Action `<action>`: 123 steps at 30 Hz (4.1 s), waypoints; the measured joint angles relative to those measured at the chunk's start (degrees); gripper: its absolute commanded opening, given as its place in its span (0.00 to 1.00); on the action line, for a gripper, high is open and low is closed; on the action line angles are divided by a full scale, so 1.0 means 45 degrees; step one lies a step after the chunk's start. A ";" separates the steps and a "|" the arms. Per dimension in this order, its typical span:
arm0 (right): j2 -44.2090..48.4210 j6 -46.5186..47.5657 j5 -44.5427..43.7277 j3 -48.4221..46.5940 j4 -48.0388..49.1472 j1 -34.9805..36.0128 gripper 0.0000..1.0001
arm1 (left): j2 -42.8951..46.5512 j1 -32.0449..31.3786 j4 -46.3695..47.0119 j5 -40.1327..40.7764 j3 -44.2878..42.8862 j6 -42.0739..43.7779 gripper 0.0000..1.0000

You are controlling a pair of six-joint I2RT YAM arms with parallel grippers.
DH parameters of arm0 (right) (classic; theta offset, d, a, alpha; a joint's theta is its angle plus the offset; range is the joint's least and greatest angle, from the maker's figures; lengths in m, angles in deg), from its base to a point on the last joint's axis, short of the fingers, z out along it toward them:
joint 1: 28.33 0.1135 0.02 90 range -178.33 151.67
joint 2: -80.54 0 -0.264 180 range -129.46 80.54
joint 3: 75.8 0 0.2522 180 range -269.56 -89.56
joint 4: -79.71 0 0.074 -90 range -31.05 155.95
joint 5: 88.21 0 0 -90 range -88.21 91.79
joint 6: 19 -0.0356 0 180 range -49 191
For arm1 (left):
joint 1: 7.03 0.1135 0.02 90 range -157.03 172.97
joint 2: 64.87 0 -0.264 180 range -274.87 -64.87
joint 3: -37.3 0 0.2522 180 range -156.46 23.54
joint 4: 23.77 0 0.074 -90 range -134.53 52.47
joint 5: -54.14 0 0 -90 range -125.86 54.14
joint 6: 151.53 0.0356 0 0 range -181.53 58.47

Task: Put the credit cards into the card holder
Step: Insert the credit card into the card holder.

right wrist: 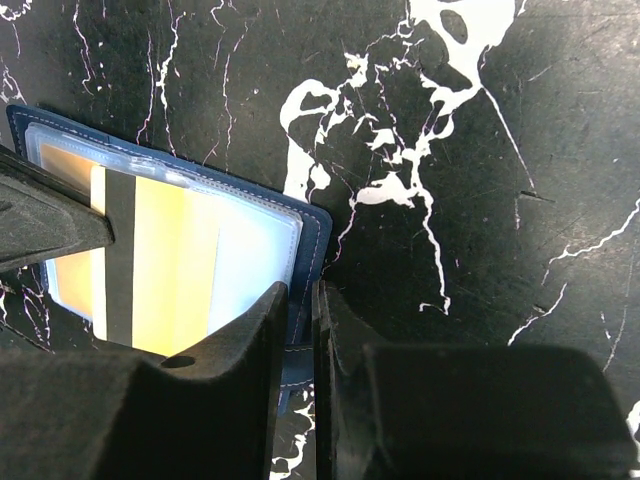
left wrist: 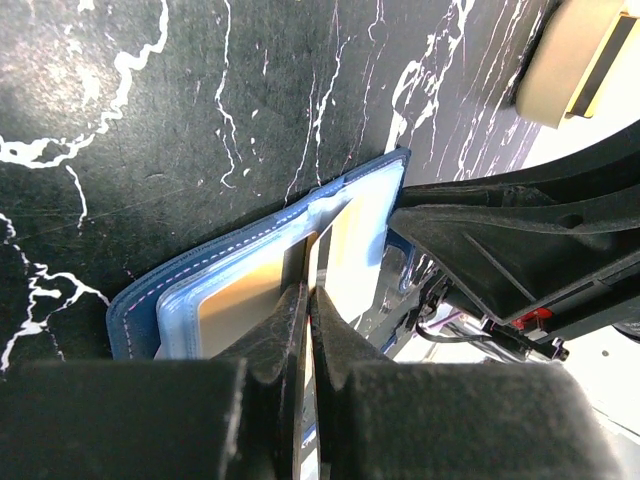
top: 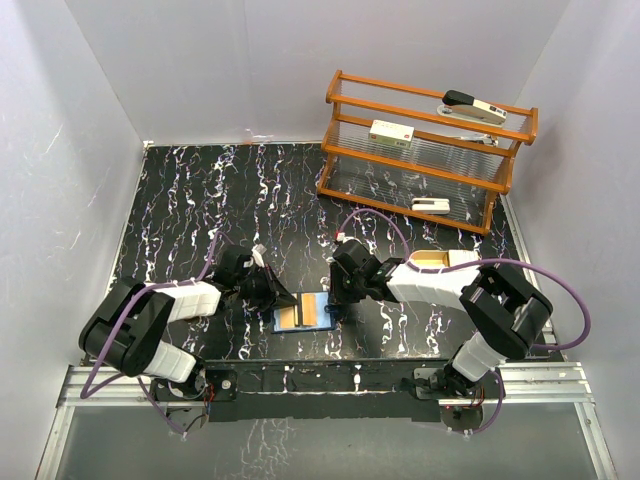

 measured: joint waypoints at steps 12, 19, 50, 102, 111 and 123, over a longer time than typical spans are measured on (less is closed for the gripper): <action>0.0641 -0.0452 0.0185 0.0704 0.0121 0.0097 0.14 | 0.1627 -0.0058 -0.2089 0.1409 -0.0641 0.0763 0.45; 0.0695 -0.0680 0.0491 0.0937 0.0534 0.0097 0.14 | 0.1744 -0.0068 -0.2710 0.1661 -0.0821 0.1064 0.46; 0.0549 -0.0772 0.0738 0.1010 0.0981 0.0097 0.13 | 0.0811 -0.0894 -0.0024 0.0908 0.0000 -0.0364 0.47; 0.0330 -0.0908 0.0680 0.0670 0.0675 0.0359 0.13 | 0.0612 -0.1389 0.0165 0.1010 -0.0058 -0.0821 0.48; 0.0107 -0.0228 -0.0262 0.0126 0.0233 0.0374 0.20 | 0.0418 -0.1545 -0.0073 0.0913 -0.0340 -0.0748 0.50; 0.1166 -0.0131 -0.0908 -0.0165 -0.1137 0.0427 0.21 | 0.2667 -0.0656 -0.4639 0.2356 -0.2035 0.0933 0.54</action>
